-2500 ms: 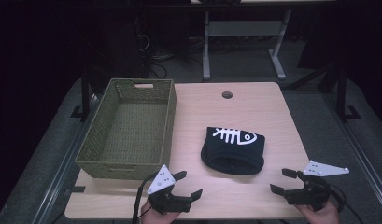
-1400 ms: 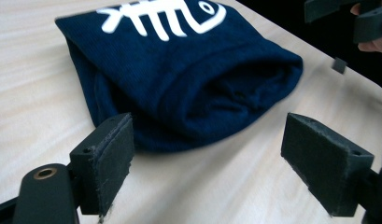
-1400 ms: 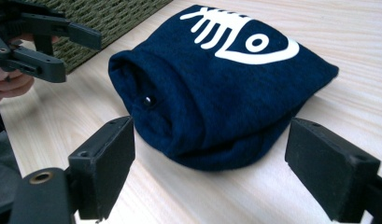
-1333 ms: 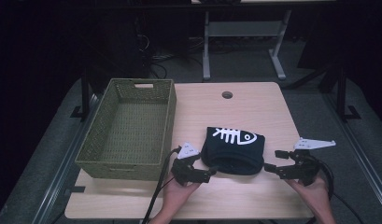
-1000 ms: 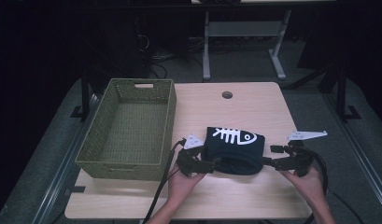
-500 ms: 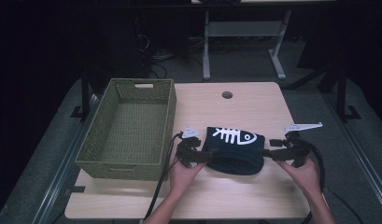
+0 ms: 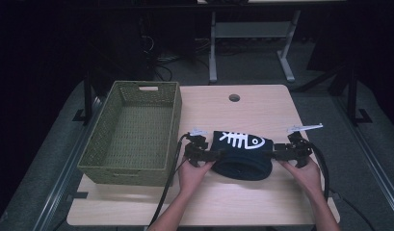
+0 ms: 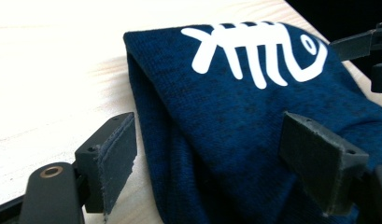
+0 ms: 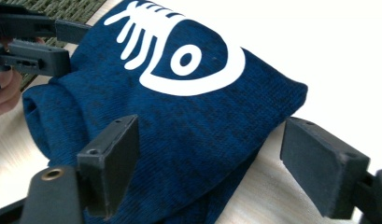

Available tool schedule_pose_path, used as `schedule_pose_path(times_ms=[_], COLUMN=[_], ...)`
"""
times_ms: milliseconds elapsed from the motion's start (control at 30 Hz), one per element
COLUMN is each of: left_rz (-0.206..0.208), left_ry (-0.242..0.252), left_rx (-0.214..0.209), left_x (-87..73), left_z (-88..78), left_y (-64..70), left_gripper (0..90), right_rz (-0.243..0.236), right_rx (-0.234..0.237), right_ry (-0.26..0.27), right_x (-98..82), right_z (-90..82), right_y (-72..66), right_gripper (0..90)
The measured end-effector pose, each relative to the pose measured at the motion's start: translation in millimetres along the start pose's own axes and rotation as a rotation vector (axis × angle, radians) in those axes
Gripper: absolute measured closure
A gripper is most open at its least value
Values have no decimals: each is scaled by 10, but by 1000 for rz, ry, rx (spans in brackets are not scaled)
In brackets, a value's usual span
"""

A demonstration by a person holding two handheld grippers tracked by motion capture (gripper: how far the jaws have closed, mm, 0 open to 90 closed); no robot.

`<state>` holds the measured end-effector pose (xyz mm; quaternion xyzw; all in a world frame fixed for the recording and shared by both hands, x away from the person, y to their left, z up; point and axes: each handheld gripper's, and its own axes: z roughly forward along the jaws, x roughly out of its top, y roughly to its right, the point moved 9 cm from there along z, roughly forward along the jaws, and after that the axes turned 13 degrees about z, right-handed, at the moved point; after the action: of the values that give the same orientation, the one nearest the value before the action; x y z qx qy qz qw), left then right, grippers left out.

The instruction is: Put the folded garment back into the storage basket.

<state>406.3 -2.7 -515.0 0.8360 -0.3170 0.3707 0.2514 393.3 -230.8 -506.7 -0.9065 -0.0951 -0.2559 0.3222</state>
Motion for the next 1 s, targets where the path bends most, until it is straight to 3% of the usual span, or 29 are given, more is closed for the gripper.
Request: schedule_pose_path(times_ms=[167, 267, 333, 733, 1000], left_rz=[-31, -65, -73, -39, -9], left_ry=[-6, -5, -17, -37, -41], left_rx=[-18, -48, -45, -58, -74], left_x=[-16, -17, -33, -65, -64], left_z=[59, 80, 102, 134, 120], left_y=[-24, -36, -46, 36, 71], left_gripper=[204, 226, 234, 389, 593], right_rz=[18, 23, 25, 34, 52], right_rx=[-26, -30, -39, -68, -18], right_ry=[-33, -30, -22, -40, -48], right_x=[-25, -23, -14, -42, -46], right_z=[119, 131, 135, 265, 272], right_y=[86, 98, 105, 94, 61], right_gripper=[242, 282, 329, 525, 744])
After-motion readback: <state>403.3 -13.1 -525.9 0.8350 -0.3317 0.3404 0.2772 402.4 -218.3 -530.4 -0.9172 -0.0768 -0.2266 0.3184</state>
